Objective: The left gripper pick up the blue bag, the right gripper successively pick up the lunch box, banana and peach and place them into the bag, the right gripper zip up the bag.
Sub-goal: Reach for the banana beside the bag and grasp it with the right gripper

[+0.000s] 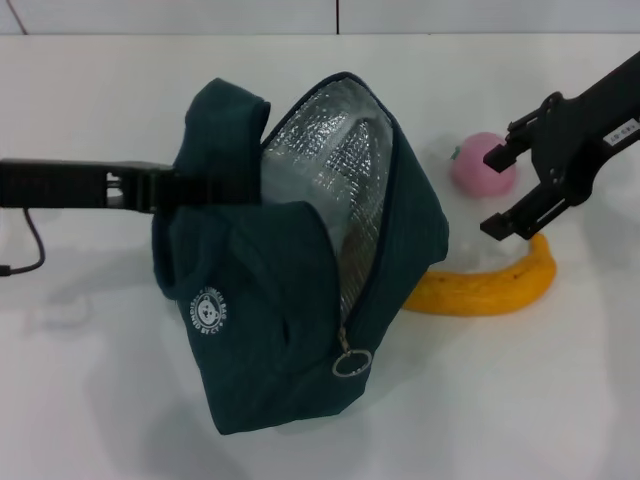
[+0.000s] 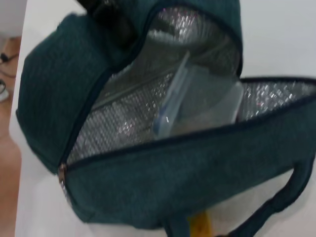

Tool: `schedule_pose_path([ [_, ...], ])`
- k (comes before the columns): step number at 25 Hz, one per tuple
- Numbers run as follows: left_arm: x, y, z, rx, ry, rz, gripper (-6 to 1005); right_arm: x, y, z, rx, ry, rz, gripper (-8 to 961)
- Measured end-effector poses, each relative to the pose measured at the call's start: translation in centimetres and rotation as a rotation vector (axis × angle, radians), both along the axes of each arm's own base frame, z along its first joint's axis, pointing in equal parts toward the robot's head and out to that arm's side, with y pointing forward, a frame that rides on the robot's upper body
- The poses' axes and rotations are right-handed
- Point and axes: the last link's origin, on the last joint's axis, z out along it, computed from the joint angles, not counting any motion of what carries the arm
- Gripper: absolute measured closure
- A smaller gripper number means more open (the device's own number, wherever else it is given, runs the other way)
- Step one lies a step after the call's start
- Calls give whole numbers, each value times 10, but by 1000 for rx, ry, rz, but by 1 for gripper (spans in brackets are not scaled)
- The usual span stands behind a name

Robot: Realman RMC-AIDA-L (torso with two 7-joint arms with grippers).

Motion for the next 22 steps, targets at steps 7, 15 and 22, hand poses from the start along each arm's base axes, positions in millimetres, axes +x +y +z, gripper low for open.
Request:
schedule_pose_path([
  [7, -13, -6, 6, 37, -14, 40, 961, -9, -6, -13, -67, -122, 17, 81],
  [15, -14, -7, 3, 27, -23, 42, 961, -9, -12, -35, -101, -275, 58, 82],
  [22, -13, -7, 2, 26, -27, 37, 961, -5, -8, -55, -101, -323, 57, 82],
])
